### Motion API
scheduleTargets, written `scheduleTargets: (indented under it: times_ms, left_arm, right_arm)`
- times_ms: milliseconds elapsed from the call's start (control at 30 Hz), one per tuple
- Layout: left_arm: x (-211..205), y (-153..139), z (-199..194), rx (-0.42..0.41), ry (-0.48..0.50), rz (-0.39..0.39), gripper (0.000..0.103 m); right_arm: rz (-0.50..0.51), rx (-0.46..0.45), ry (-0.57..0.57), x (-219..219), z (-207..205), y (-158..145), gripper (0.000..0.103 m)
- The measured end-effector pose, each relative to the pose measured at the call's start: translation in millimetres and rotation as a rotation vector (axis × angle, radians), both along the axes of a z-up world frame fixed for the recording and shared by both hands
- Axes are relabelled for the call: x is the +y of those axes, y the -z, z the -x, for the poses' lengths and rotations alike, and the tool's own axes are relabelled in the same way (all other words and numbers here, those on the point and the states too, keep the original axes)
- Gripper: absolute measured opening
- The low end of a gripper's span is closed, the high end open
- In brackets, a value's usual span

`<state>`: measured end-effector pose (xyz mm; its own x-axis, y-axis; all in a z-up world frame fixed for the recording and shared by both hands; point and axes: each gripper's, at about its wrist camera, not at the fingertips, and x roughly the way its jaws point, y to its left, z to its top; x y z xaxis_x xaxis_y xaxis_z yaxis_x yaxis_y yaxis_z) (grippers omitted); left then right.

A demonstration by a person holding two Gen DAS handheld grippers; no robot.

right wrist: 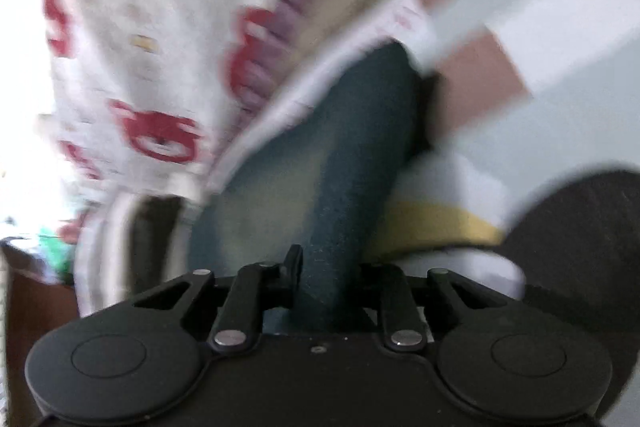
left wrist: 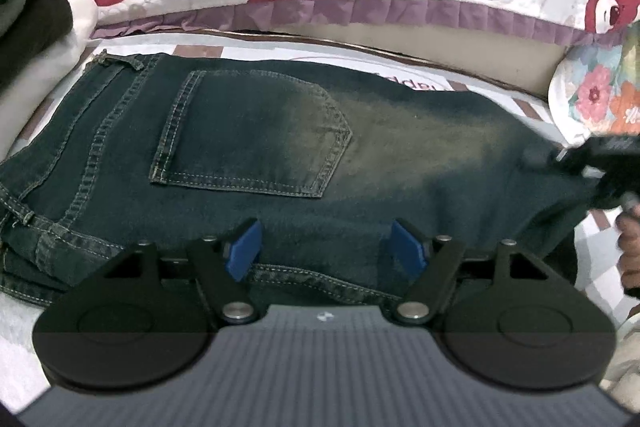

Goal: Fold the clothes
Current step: 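Grasp the jeans leg end with the right gripper and lift it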

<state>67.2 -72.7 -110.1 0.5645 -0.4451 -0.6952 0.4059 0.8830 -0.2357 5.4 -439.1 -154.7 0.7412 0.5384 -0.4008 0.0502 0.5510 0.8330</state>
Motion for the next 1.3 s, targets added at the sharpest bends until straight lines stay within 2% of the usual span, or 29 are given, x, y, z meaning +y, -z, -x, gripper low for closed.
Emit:
scheduleTargets:
  times_ms: [133,267,333,367,433,467,500,600,767,900,933,1100,1200,1300]
  left_arm:
    - [-2.0,-0.8,-0.6,-0.001,0.017,0.02,0.072]
    - [-10.6,4.8,4.1,0.017,0.055,0.002,0.073]
    - [-12.7,6.6,5.4,0.04,0.078,0.025,0.071]
    - [-14.0,6.7,5.0,0.058,0.099,0.046,0.068]
    - [-19.5,4.6,3.9,0.086,0.163,0.077,0.036]
    - [-24.1,1.2,4.7,0.074,0.192,0.062,0.033]
    - [-29.4,-1.7,5.8,0.061,0.214,0.037,0.032]
    - [-38.3,-2.7,9.5,0.035,0.219,-0.015,0.032]
    - [-29.5,-17.8,9.9,0.024,0.225,0.018,0.033]
    - [-27.5,-47.6,18.0,-0.065,0.297,0.098,0.058]
    - [-30.6,-52.7,21.1,-0.09,0.315,0.107,0.062]
    - [-54.7,-49.3,33.1,-0.159,0.349,0.063,0.064]
    - [-64.2,-45.9,41.2,-0.206,0.349,0.009,0.065]
    - [-63.4,-55.1,50.8,-0.274,0.321,-0.03,0.065]
  right_arm:
    - [0.087,-0.115,-0.055,10.6,-7.0,-38.4,0.021]
    - [0.102,-0.106,-0.049,12.8,-8.0,-40.2,0.02]
    - [0.083,-0.131,-0.059,15.0,-4.1,-47.0,0.019]
    - [0.071,-0.146,-0.066,16.2,-1.9,-50.9,0.019]
    - [0.009,-0.188,-0.096,20.8,0.9,-61.4,0.019]
    - [-0.034,-0.206,-0.109,23.4,0.5,-65.4,0.019]
    - [-0.036,-0.222,-0.126,27.5,1.2,-68.3,0.019]
    - [-0.007,-0.245,-0.161,37.5,3.3,-71.7,0.019]
    - [0.021,-0.195,-0.114,26.5,4.4,-64.8,0.019]
    - [0.026,-0.167,-0.087,16.6,2.5,-62.0,0.018]
    - [0.027,-0.164,-0.084,14.8,1.7,-61.3,0.018]
    - [0.021,-0.179,-0.107,20.6,-4.7,-66.3,0.019]
    - [0.038,-0.203,-0.156,30.5,-10.5,-78.8,0.019]
    - [0.083,-0.228,-0.211,45.9,-20.6,-95.3,0.019]
